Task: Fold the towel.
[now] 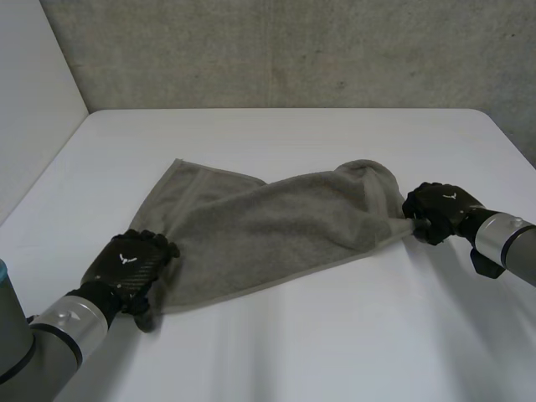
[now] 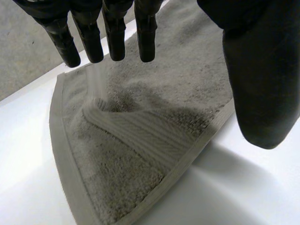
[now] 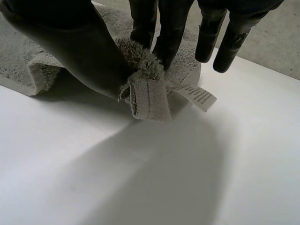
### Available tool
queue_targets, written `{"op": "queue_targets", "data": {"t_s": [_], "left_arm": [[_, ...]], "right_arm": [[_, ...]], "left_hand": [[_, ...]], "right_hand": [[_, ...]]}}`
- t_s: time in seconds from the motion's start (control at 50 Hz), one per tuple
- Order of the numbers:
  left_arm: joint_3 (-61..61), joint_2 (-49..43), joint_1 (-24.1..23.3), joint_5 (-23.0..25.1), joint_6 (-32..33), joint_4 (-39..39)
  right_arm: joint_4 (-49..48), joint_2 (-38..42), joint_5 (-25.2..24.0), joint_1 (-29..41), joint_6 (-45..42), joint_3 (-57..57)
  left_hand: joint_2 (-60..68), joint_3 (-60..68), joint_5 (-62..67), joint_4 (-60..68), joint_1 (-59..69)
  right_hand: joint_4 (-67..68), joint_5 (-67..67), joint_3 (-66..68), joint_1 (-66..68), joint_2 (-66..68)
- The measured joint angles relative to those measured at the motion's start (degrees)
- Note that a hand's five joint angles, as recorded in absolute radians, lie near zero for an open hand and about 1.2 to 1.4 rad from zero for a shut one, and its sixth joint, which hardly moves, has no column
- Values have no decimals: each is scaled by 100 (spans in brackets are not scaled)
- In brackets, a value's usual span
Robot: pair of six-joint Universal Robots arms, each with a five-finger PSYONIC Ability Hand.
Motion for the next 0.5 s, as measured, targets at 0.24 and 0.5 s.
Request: {"op": "queue_targets", "data": {"t_s": [0.24,0.5], "left_arm": [[157,-510,77,-207,229,215],[669,-1256,-20,-521,260,352]], "right_arm": [[-4,11,-49,32,-56,68],[4,-43,-46,19,-67,189]], "left_hand": [[0,0,28,0,0],[5493,0,5797,0,5361]], "right_hand": [[0,0,0,0,0],[0,0,0,0,0]]}}
